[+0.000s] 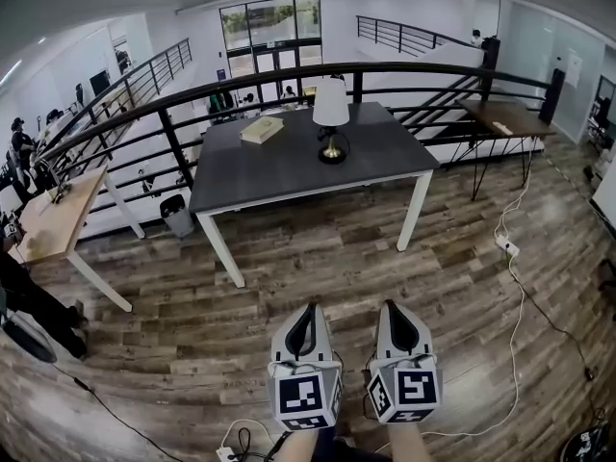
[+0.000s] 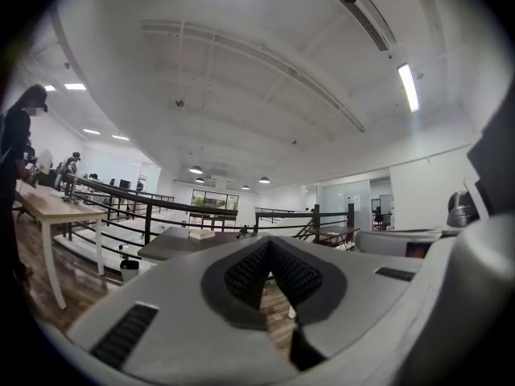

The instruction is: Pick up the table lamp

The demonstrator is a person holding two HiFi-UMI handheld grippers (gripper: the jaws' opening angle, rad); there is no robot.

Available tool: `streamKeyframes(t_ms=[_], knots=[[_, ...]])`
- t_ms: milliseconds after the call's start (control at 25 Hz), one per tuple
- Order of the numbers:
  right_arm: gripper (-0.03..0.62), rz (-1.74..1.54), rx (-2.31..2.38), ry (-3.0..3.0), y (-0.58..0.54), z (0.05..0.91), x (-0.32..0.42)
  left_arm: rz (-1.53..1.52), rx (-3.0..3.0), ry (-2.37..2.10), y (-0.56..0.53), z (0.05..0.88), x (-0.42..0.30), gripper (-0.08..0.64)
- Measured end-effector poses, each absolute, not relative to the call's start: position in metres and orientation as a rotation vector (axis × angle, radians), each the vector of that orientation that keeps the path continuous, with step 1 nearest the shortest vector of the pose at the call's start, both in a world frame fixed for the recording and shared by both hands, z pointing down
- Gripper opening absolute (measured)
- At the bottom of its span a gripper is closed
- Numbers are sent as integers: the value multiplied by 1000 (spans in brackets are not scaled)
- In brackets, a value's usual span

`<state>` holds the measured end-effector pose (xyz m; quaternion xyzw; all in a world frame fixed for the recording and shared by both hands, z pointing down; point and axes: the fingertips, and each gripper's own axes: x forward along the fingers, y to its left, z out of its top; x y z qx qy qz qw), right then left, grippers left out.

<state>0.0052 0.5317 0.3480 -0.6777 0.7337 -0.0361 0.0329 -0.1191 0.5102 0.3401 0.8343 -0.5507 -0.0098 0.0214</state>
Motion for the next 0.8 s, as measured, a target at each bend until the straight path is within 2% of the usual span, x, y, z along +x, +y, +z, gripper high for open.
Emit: streamKeyframes(t_ms=[800], knots=[[-8, -116, -2118, 2231, 388, 348, 9, -11, 2607, -1631, 365, 349, -107, 19]])
